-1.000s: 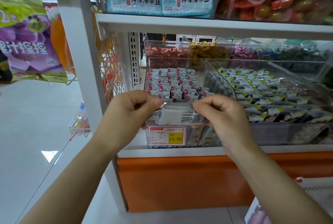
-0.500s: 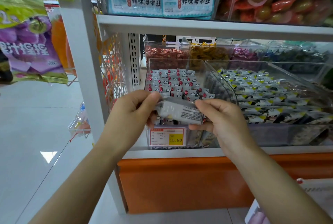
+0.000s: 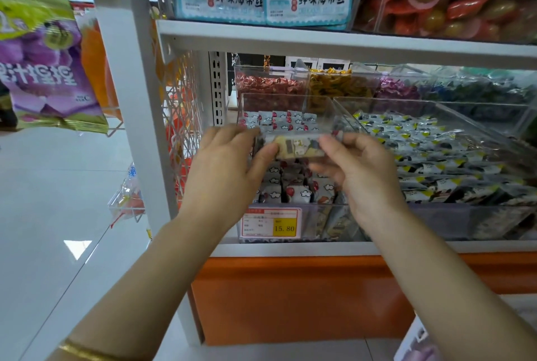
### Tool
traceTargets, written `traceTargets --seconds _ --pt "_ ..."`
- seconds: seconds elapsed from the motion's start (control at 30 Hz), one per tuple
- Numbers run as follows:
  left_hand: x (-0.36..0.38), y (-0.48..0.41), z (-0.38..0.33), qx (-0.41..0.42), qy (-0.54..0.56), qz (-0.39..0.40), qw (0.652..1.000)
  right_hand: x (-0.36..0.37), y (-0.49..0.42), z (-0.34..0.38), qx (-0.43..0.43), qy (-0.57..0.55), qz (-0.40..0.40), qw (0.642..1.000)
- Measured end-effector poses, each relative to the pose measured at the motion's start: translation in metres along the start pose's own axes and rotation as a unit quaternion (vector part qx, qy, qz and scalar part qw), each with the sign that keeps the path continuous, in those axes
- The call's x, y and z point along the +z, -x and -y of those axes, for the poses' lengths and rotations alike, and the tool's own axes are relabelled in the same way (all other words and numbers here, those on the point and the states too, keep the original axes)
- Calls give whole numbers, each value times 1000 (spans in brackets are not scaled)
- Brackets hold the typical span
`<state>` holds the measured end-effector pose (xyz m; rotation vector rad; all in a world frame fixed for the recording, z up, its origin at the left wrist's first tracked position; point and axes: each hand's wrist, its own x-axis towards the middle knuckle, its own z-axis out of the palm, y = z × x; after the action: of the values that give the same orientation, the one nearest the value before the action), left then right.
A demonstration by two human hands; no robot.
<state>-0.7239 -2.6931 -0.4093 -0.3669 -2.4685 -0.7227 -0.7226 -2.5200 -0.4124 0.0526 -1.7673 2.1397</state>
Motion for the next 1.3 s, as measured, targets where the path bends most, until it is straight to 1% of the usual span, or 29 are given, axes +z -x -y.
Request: traceTargets --seconds 0.1,0.17,0.23,0.3,0.33,0.4,0.47,0.53,0.67,0.7,0.77,0.8,0.83,0.9,0.93,0.97,1.03,1.1,1.2,1.23,1.27,1.3 --pt "8 -15 10 -14 -71 73 995 9 -34 1 -53 84 -39 994" --pt "16 -22 16 -16 -98 123 987 19 -61 0 -84 143 -44 985" --pt "23 -24 20 -12 -93 130 987 29 -88 -5 -107 210 -43 971" --pt "27 -24 23 -6 -79 107 991 40 -112 -11 -142 274 -38 950" --pt "28 -23 24 -4 -76 98 992 45 -122 -14 -164 308 -35 937" --pt "29 -22 26 -1 -73 90 993 55 -140 -18 -205 389 -25 898" --pt "30 -22 27 2 -70 90 993 63 -153 -23 -232 459 6 858" --pt "31 -22 27 1 -63 90 994 70 -162 -28 -246 505 48 826" --pt "31 -22 26 -3 -44 88 995 77 -172 -42 -207 575 153 777" --pt "31 -22 26 -4 -40 87 995 78 -173 -47 -193 601 179 755" --pt "31 -22 25 -6 -33 90 995 79 -175 -54 -170 669 224 688" --pt "31 -22 25 -8 -30 92 995 79 -177 -56 -166 684 229 673" --pt "31 -22 26 -9 -27 94 995 78 -180 -56 -164 675 222 685" --pt "32 -22 26 -10 -23 95 995 78 -188 -53 -159 629 184 738" --pt "32 -22 26 -10 -22 94 995 80 -193 -53 -164 620 159 751" --pt "33 -22 27 -9 -21 94 995 81 -197 -53 -172 625 139 749" --pt "34 -22 27 -7 -18 91 996 86 -204 -57 -183 652 117 727" --pt "35 -22 27 -6 -18 87 996 92 -206 -63 -194 687 117 691" --pt "35 -22 28 -3 -20 86 996 101 -207 -72 -204 753 131 612" --pt "35 -22 28 -2 -20 86 996 103 -208 -73 -208 762 125 600" --pt "35 -22 28 -1 -21 85 996 105 -209 -73 -209 759 116 605" --pt "35 -22 29 -1 -22 86 996 106 -210 -71 -207 745 106 625"
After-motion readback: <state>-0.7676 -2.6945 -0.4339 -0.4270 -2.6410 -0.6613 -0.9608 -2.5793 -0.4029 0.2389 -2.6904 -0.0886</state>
